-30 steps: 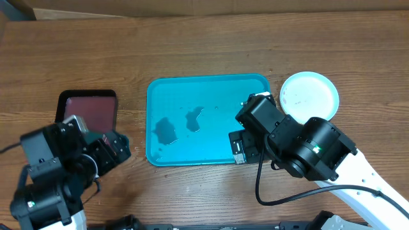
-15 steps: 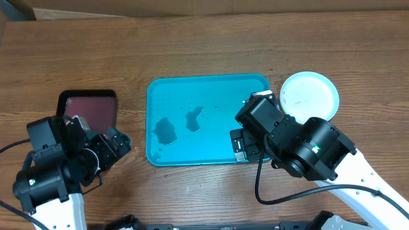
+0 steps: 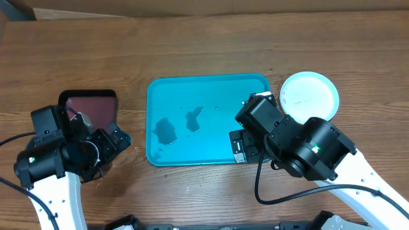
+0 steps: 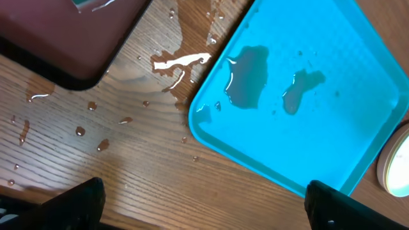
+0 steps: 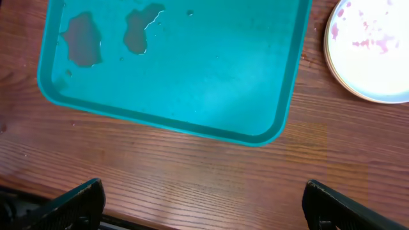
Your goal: Clean dirty plates on tray and stack at the side
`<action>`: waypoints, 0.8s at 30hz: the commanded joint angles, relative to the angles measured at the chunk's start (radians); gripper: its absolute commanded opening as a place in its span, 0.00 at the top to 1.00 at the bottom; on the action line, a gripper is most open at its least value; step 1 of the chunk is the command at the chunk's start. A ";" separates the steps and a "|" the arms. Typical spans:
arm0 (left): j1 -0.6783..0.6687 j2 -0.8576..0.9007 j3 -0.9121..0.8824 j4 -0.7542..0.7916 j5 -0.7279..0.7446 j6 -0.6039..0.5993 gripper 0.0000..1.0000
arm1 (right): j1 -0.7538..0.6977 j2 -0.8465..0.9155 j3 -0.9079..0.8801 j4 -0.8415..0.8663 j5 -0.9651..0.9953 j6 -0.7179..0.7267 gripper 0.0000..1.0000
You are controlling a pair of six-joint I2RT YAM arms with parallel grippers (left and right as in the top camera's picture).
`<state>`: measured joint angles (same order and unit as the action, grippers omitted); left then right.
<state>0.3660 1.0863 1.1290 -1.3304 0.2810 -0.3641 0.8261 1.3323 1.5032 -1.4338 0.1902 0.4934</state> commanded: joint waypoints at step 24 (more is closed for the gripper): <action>-0.006 0.166 -0.007 0.004 0.004 -0.007 0.00 | -0.667 -0.470 -0.435 0.591 -0.328 -0.192 0.00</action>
<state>0.3660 1.2411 1.1244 -1.3273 0.2810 -0.3641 0.2646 0.9939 1.2469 -0.9680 0.0319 0.3828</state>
